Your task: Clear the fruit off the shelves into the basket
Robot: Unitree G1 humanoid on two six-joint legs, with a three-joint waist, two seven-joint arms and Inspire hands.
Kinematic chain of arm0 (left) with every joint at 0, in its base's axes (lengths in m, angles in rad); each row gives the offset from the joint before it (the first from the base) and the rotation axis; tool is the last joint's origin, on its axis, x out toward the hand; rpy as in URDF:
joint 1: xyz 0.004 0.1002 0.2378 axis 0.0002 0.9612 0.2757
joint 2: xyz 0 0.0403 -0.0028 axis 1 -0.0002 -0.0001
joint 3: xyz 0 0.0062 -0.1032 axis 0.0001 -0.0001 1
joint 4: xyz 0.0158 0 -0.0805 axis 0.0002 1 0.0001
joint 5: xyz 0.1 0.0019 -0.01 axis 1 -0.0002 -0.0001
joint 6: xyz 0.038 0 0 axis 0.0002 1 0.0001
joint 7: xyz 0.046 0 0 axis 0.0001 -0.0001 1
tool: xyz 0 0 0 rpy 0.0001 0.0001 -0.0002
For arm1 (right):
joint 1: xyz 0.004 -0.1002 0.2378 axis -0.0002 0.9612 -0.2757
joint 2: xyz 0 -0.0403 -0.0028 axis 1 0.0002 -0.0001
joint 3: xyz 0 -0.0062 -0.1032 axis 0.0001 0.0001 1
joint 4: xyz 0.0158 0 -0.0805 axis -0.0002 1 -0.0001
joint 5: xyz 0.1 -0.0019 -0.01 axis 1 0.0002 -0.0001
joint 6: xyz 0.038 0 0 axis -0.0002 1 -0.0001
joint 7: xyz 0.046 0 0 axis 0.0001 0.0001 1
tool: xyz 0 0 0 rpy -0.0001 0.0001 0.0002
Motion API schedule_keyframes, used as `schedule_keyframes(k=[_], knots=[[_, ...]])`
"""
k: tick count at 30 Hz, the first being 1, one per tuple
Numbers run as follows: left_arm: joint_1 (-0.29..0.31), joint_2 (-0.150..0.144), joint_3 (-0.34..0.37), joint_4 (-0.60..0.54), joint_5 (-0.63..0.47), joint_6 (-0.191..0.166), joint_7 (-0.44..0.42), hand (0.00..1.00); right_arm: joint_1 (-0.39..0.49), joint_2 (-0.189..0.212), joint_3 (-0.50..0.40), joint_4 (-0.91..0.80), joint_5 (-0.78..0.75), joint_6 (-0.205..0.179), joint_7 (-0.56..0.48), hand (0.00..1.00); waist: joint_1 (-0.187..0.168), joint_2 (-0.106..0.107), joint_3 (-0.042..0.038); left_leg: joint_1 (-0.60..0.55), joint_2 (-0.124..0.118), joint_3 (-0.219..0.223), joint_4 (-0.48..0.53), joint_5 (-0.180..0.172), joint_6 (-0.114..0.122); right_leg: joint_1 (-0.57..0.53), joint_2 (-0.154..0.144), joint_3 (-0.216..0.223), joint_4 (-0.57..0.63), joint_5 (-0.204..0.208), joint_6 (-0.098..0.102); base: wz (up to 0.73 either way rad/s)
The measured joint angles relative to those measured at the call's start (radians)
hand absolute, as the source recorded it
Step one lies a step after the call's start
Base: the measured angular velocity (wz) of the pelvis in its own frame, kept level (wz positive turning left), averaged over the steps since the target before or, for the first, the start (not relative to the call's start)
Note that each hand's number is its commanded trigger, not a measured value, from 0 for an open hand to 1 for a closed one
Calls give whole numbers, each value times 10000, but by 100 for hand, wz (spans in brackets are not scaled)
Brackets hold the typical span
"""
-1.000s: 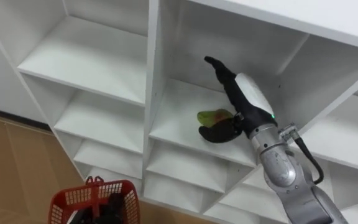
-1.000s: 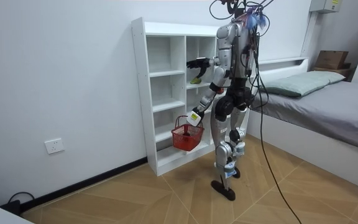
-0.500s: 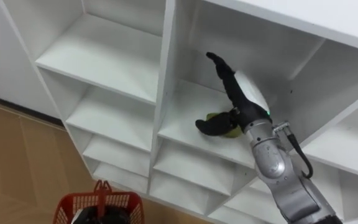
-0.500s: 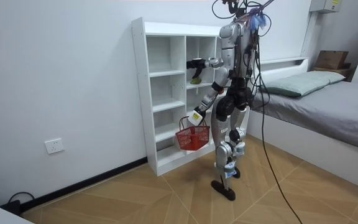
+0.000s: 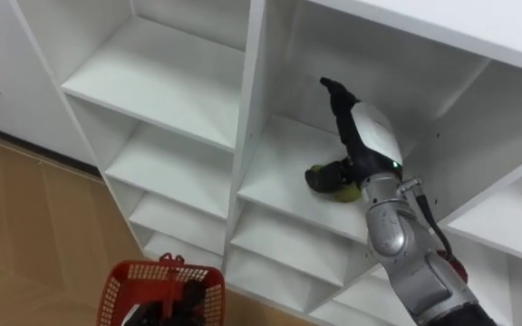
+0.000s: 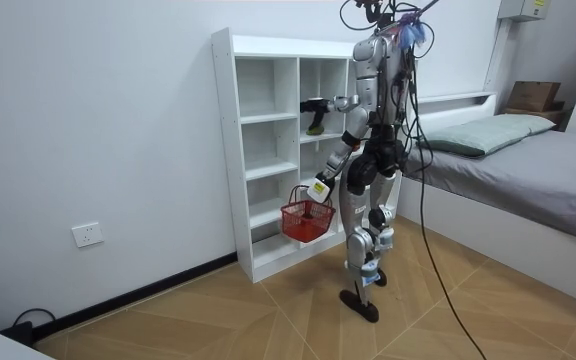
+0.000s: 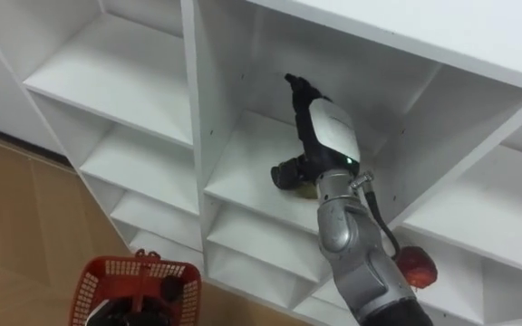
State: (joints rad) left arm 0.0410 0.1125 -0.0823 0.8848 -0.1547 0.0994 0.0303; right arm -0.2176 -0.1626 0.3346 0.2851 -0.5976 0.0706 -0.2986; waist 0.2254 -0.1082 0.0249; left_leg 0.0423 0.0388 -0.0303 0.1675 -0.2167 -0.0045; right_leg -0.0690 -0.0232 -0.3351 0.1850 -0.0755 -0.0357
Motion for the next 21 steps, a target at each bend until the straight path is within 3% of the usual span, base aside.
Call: schedule_keyframes(k=[7,12,21], knots=[[3,-32,-7,-4,-12,175,-10,100,17,0,-2,193,-26,338,-48,0,-28,36,-31,-65,-3,14,11,0,0,-2,-36,-133,9,1,-1,3],[12,-99,-106,-2,-82,235,-60,100,24,64,7,631,-1,339,-49,0,-15,196,-175,13,-3,18,75,2,0,76,-44,-147,31,2,-2,0],[9,-115,-201,-18,-86,236,-225,100,57,133,6,886,336,340,-49,0,-35,225,-175,69,-10,26,37,1,-2,133,-36,-23,35,3,-6,0]])
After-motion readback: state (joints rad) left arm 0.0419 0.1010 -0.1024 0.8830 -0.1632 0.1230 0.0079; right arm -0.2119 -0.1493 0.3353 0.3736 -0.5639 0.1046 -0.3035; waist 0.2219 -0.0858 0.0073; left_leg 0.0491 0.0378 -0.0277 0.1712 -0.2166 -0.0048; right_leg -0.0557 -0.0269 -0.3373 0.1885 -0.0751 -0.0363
